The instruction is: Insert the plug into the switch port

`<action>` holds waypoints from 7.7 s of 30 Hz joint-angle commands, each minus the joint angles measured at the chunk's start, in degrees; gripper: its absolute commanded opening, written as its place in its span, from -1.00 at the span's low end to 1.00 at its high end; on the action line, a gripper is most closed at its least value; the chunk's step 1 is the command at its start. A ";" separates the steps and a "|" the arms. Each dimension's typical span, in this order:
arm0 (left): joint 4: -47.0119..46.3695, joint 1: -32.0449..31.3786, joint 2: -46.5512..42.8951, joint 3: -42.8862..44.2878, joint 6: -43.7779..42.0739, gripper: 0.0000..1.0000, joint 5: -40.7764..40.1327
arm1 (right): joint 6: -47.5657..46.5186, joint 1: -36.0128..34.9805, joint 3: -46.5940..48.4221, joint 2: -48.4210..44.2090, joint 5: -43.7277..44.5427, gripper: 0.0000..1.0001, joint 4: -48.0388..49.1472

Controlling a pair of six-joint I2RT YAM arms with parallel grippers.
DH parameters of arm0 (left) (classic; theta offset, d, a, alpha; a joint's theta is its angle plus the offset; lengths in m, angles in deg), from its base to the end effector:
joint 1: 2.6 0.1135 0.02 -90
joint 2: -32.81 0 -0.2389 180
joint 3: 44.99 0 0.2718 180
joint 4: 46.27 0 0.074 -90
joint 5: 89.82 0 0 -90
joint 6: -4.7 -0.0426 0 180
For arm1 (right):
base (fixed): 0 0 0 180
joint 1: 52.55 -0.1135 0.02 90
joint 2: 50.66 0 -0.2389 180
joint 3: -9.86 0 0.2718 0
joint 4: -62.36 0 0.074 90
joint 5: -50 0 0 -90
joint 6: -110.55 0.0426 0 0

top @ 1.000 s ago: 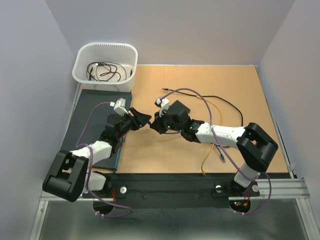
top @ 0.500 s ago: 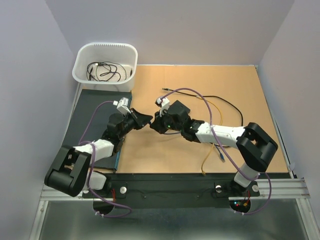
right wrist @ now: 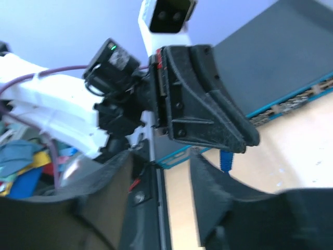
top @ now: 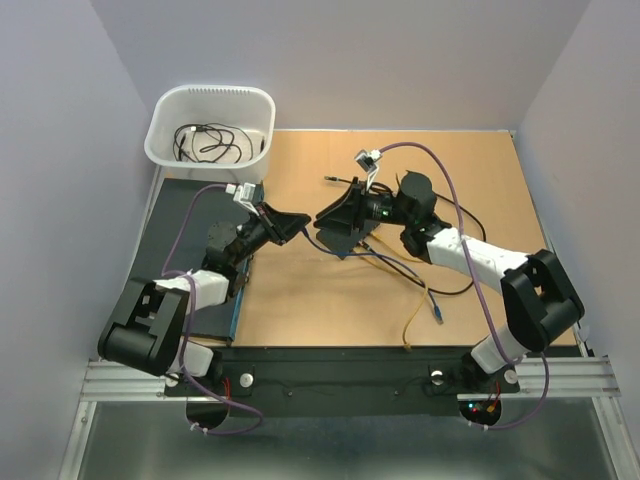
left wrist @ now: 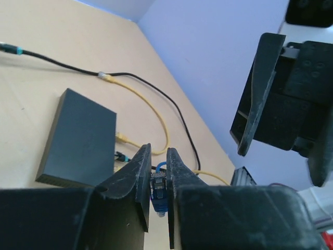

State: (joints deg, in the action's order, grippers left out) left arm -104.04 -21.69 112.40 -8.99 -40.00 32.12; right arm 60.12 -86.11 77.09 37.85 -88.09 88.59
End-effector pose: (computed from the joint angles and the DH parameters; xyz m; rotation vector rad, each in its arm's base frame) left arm 0.2577 -0.1130 0.1880 0.1833 1.4772 -1.2942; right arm 0.2901 0.2305 0.2625 -0.6842 1.6169 1.5913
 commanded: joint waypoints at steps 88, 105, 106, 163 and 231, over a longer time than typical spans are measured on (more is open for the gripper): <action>-18.34 -2.09 -7.61 3.21 1.99 -1.00 6.90 | 14.39 1.92 1.42 13.62 -7.10 -0.35 22.89; -13.08 -1.92 -7.78 2.95 -1.52 -0.13 6.47 | 11.32 1.92 -1.12 10.54 -5.78 -0.99 23.07; -8.36 -1.48 -9.61 2.95 -2.75 0.08 5.07 | 10.79 1.92 -2.17 10.28 -5.35 -0.99 22.37; 50.92 34.65 -31.41 -9.97 -6.72 0.71 -25.79 | -44.32 -36.84 47.83 44.03 63.12 -0.99 -58.14; 48.55 34.65 -31.08 -10.59 -7.86 0.60 -22.19 | -49.24 -40.53 61.98 47.55 56.98 -0.99 -63.94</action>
State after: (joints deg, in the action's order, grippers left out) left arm -52.70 13.58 81.72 -19.08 -46.76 6.81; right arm 13.92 -124.42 135.84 85.58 -26.76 19.98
